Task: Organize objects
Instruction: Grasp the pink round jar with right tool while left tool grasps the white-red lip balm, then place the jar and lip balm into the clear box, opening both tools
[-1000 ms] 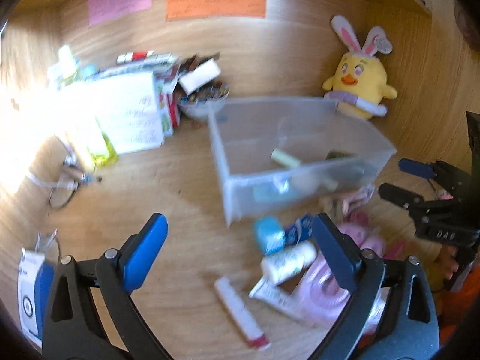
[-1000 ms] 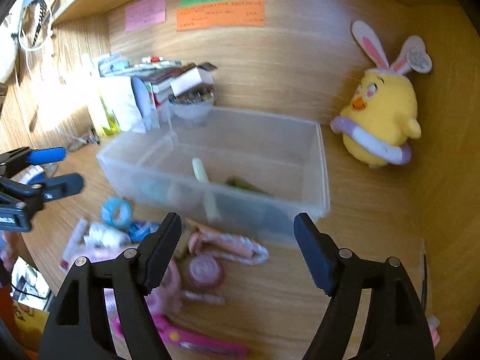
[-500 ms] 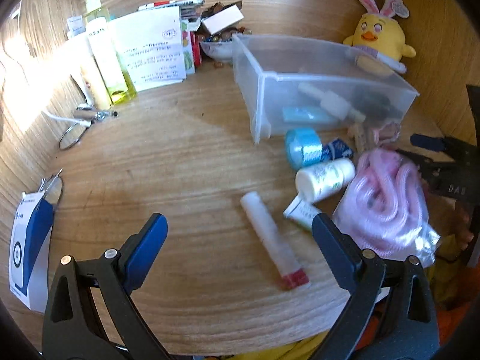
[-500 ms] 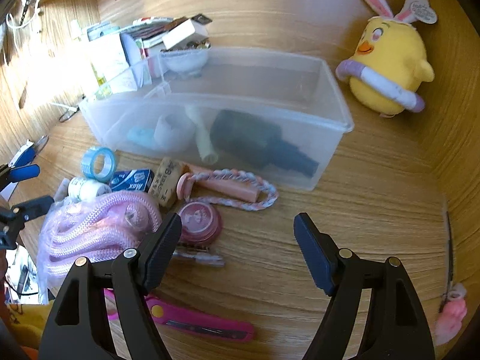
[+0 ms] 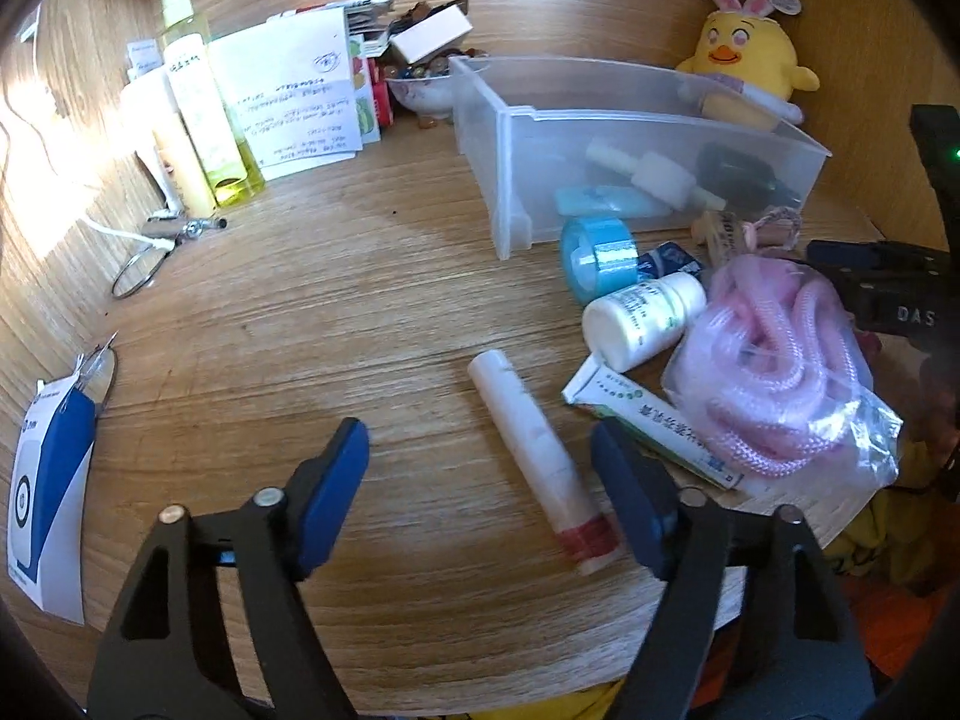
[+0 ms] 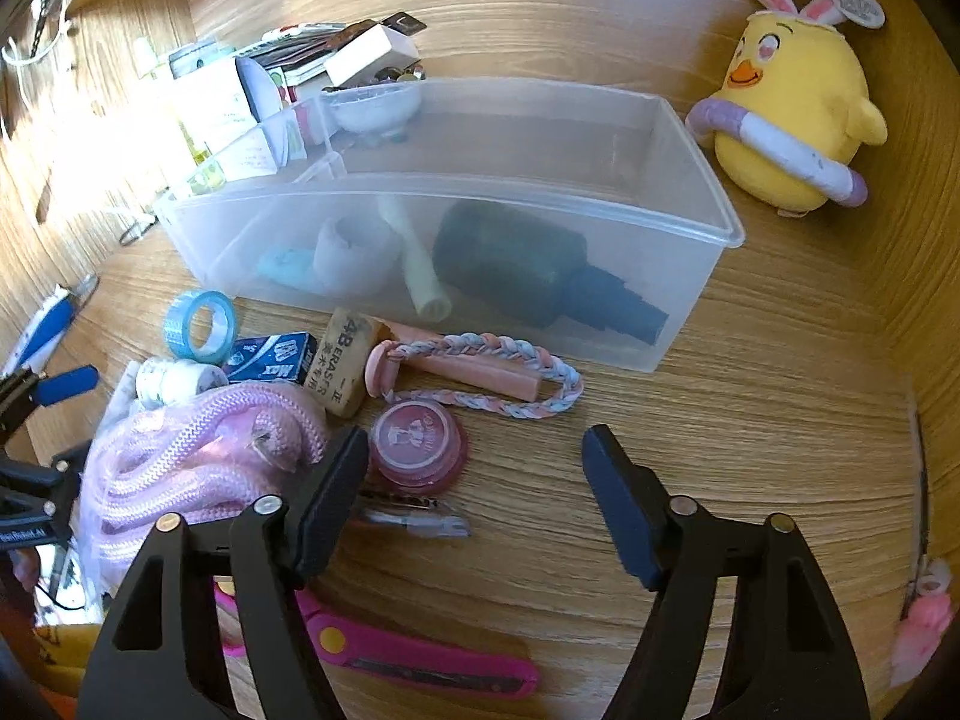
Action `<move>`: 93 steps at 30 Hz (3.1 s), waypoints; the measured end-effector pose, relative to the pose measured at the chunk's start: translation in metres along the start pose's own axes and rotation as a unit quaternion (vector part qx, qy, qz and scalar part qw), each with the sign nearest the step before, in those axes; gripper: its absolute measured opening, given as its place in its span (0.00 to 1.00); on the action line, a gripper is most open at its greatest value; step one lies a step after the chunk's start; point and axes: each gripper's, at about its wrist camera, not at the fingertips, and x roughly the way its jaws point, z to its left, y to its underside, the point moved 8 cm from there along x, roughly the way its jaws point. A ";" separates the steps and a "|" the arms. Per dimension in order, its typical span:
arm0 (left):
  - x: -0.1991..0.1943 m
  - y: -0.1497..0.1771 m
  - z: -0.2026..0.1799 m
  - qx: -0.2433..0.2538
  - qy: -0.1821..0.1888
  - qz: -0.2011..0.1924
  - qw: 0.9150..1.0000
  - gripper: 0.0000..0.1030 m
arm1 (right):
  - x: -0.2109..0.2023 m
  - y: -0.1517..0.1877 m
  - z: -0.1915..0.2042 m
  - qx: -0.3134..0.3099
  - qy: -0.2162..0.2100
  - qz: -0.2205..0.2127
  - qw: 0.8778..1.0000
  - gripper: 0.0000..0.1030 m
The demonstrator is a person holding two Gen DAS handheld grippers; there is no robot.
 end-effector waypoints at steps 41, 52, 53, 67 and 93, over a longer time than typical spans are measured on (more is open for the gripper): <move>-0.070 -0.103 0.018 -0.051 0.022 -0.185 0.981 0.14 | -0.058 -0.055 0.006 0.004 0.011 -0.127 0.992 0.30; -0.065 -0.148 0.001 -0.044 0.065 -0.202 0.976 0.14 | -0.051 -0.094 0.002 0.001 0.005 -0.139 0.990 0.30; -0.061 -0.152 0.000 -0.045 0.070 -0.198 0.977 0.14 | -0.048 -0.097 0.002 0.000 0.004 -0.136 0.991 0.30; 0.009 -0.162 -0.018 -0.042 0.098 -0.114 0.988 0.14 | 0.002 -0.098 0.011 0.004 -0.028 -0.074 0.997 0.30; -0.029 -0.129 -0.033 -0.023 0.058 -0.131 0.989 0.71 | -0.050 -0.069 -0.002 0.014 -0.010 -0.111 0.994 0.61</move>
